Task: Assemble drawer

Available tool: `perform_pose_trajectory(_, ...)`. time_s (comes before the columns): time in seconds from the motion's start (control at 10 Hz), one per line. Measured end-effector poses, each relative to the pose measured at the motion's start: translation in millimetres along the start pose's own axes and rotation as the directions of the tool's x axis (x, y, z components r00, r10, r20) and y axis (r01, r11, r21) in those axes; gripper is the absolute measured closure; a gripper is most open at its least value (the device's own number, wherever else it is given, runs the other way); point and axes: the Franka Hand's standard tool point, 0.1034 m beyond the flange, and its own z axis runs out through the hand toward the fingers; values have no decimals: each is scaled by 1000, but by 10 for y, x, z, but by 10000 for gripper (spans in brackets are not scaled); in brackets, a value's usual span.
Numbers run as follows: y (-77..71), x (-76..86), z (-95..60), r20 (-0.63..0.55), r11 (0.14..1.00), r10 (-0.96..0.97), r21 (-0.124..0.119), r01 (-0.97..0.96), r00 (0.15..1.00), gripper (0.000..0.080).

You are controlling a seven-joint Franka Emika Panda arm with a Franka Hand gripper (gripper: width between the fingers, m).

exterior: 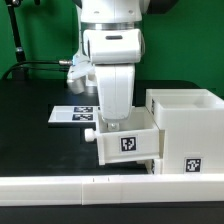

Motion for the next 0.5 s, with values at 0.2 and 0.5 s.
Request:
perform_pose_trajectory(0.2, 14, 44, -1, -1, 1000, -10, -10, 10, 1000, 757)
perform_pose_trajectory(0.5, 35, 46, 0, 1, 1000, -12, -12, 12, 1000, 757)
